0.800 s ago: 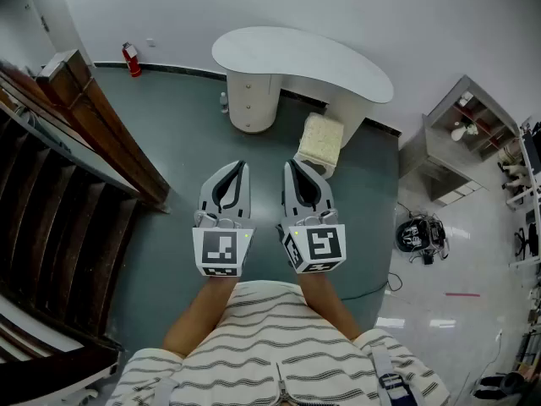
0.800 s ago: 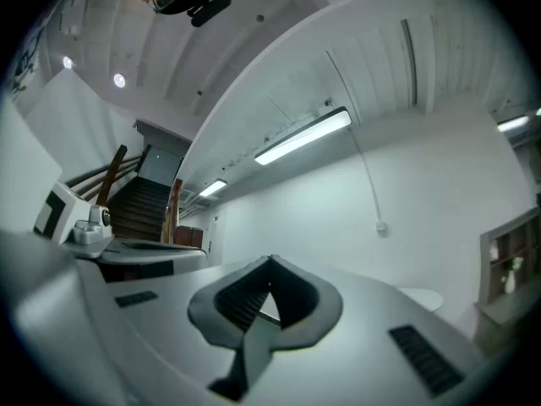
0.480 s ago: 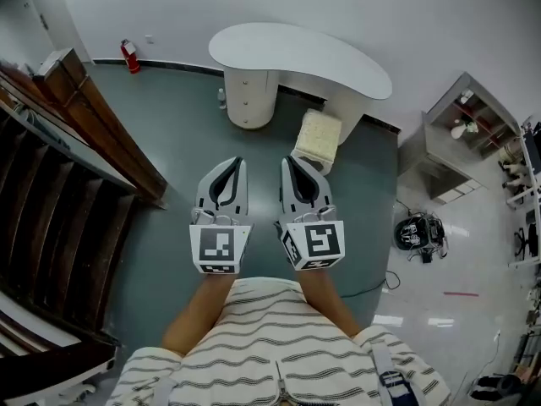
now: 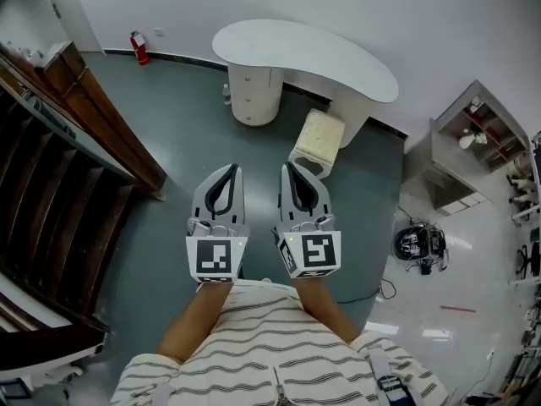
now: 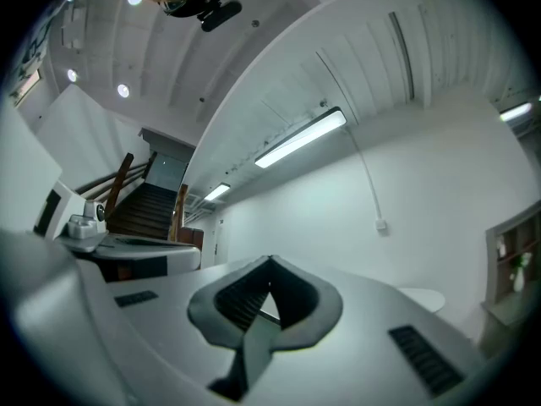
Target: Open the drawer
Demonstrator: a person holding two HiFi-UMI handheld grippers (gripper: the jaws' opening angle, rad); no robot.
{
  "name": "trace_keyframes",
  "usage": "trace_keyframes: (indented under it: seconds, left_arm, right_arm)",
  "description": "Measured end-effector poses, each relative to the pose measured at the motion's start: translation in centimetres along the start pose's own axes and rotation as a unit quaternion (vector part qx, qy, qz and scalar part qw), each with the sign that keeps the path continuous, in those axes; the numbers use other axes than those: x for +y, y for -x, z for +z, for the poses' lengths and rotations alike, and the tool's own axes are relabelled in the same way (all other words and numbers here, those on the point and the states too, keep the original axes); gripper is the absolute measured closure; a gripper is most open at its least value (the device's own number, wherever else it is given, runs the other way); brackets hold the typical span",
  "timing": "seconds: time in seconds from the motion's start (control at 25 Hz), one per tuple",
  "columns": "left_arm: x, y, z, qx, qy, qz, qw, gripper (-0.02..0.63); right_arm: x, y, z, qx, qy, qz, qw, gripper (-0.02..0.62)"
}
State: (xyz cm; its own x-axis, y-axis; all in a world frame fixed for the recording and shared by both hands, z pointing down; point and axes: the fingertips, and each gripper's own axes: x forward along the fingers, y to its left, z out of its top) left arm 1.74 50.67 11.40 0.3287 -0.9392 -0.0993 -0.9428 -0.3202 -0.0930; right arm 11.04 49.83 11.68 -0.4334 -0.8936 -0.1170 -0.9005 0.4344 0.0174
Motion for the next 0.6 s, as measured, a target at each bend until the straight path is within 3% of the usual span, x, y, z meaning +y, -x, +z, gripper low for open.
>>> trace_keyframes:
  seconds: [0.24, 0.6]
  left_arm:
    - [-0.7, -1.7, -1.4, 0.011, 0.002, 0.005, 0.9999, 0.611]
    - [3.8, -7.3, -4.4, 0.022, 0.006, 0.019, 0.9996, 0.611]
  right_arm:
    - [-1.4, -1.3, -1.7, 0.007, -0.020, 0.010, 1.000, 0.581]
    - [-2.0, -8.5, -3.6, 0.011, -0.014, 0.022, 1.000, 0.581]
